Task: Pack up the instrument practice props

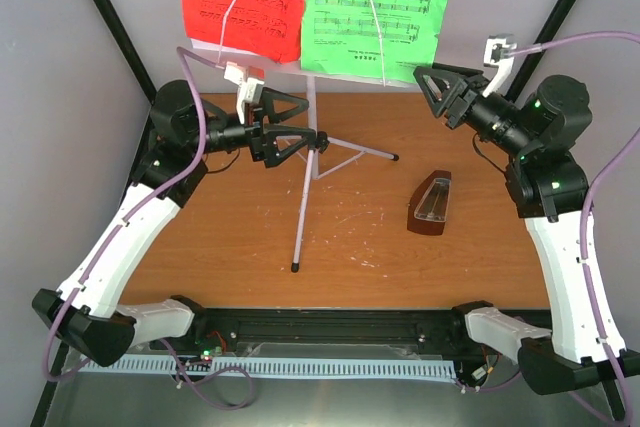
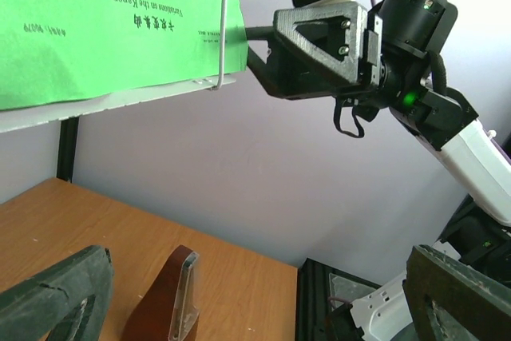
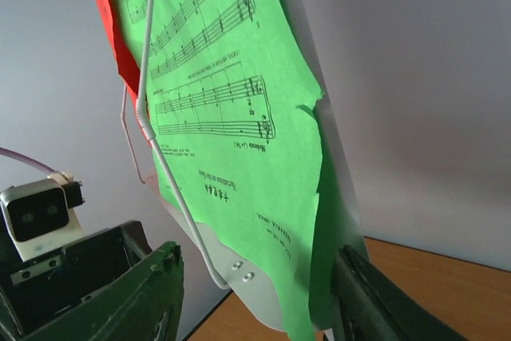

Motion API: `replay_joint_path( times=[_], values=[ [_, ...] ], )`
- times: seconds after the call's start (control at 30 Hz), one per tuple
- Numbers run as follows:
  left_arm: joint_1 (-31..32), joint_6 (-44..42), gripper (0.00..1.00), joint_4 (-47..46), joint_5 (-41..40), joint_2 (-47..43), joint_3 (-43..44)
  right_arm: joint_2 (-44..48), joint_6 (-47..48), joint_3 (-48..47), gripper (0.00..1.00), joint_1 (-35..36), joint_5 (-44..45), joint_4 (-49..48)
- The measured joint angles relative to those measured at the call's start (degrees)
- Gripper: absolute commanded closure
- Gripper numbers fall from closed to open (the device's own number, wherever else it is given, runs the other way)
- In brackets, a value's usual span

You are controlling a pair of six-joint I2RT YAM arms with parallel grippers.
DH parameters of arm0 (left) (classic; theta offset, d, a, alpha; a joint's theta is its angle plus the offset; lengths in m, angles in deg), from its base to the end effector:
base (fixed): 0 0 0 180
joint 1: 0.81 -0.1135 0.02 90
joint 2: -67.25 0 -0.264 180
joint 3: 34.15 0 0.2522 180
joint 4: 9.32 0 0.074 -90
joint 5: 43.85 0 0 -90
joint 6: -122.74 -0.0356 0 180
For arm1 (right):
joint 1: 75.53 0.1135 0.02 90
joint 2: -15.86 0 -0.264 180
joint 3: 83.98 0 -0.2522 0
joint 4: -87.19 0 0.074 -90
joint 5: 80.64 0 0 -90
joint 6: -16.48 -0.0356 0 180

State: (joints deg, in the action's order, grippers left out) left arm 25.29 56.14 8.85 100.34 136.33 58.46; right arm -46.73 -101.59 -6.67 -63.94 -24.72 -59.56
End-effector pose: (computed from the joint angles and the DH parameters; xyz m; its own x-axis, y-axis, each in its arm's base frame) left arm 0.2130 -0.1365 0.4696 -0.3132 -0.1053 -0.9438 0.9350 0.1399 -0.3259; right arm 0.1862 0.0585 0.5227 -0.2317 0.3503 -0.9075 -0.6827 0.6060 0.4082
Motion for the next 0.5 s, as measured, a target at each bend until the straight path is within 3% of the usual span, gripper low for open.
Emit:
replay_joint_path(
  times=[0.23,0.5],
  values=[
    [0.0,0.3,0.0,-0.1,-0.7,0.0,0.7,-0.9,-1.4,-0.1,0.64,0.0,-1.8,-0.3],
    [0.0,2.3,0.04,-0.7,-0.9,0.3,2.8,-1.9,-1.7,-0.8,0.66,0.0,-2.7,-2.1]
  ],
)
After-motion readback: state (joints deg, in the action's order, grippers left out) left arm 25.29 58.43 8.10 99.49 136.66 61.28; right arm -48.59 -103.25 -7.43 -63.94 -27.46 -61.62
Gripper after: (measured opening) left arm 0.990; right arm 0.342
